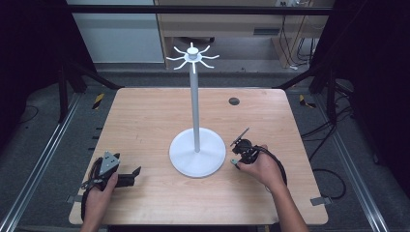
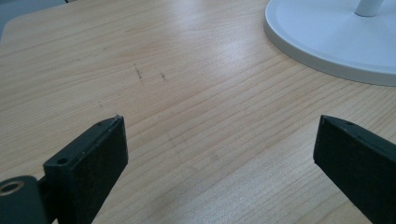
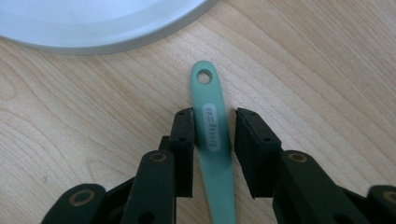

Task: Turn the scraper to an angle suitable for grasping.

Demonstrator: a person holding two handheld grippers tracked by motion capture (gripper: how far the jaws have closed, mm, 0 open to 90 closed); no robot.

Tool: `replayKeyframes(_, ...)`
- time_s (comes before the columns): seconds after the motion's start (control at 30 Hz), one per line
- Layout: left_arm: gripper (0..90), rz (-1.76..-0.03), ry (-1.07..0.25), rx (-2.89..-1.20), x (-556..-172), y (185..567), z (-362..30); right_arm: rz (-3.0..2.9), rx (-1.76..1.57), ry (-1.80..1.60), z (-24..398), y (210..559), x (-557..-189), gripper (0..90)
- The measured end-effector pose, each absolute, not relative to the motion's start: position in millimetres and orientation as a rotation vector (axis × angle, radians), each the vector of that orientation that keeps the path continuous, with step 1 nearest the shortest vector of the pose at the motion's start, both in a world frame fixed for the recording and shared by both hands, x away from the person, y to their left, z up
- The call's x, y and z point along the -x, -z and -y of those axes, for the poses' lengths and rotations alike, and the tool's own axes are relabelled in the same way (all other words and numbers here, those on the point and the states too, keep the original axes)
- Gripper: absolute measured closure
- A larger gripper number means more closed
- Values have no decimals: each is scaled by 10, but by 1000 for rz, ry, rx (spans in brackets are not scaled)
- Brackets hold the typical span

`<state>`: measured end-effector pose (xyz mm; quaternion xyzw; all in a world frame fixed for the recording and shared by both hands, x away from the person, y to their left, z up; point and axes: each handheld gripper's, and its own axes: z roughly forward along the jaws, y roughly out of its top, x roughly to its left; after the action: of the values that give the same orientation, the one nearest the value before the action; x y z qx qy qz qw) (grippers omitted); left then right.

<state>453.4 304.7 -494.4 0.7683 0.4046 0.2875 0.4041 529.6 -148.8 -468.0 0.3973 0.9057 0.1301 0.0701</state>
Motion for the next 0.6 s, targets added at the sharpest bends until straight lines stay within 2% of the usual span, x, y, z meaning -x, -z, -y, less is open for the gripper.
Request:
replayKeyframes(0.33,27,-1022,-725,-1941,-4532,4944,-3048,-2722,-1177,-403,1484,4676,-5294,738)
replayKeyframes(0.6,27,-1020,-725,-1944,-4532,4946,-3044,-2654,-1234,-576,1627,4478,-5245,741)
